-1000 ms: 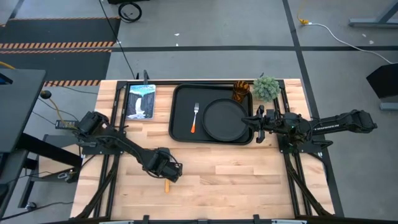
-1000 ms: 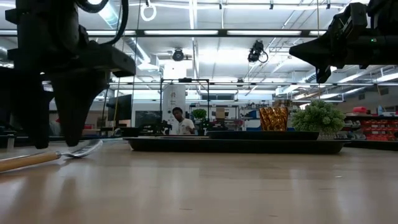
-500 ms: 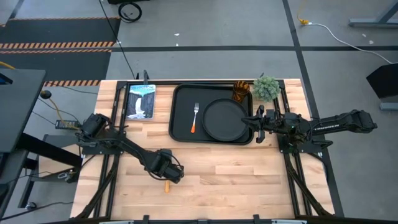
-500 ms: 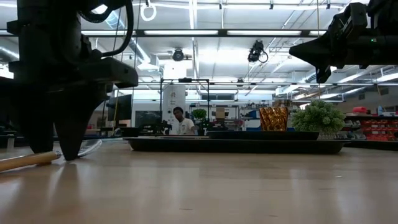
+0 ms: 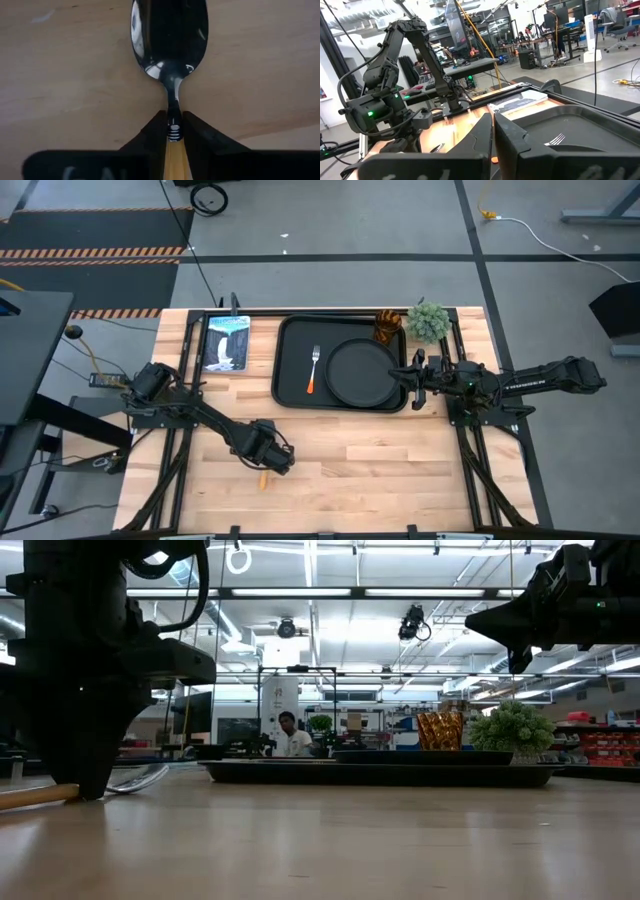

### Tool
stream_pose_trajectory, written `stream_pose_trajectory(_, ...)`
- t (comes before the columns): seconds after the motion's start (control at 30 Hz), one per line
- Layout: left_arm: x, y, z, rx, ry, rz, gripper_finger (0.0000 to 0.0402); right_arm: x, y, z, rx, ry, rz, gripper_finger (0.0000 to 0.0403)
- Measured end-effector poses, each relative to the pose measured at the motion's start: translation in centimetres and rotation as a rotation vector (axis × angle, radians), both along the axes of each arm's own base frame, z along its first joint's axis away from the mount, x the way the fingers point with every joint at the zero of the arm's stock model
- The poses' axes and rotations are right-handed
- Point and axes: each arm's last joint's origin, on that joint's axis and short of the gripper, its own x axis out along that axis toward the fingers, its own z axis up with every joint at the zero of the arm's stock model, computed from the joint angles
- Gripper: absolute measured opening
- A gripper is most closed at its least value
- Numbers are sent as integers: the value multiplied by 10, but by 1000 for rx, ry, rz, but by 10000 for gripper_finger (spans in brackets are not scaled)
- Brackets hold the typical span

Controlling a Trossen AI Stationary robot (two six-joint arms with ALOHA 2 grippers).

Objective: Pick and place plate/cup/fork/spoon on tray
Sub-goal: Put the yellow spoon on the black tray to the left of the orange fork

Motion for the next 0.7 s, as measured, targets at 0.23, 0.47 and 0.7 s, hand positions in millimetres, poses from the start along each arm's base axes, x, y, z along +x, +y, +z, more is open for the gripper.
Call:
stream_pose_trajectory(0.23, 1, 2, 2, 0, 10, 32, 42, 0, 0, 0, 0, 0, 0, 22)
stream_pose_trajectory(0.47, 15, 11, 26, 28, 28, 72, 47, 0, 0, 0, 0, 0, 0, 22)
stream_pose_trajectory(0.7, 39, 41, 45, 6, -14, 93, 48, 0, 0, 0, 0, 0, 0, 22)
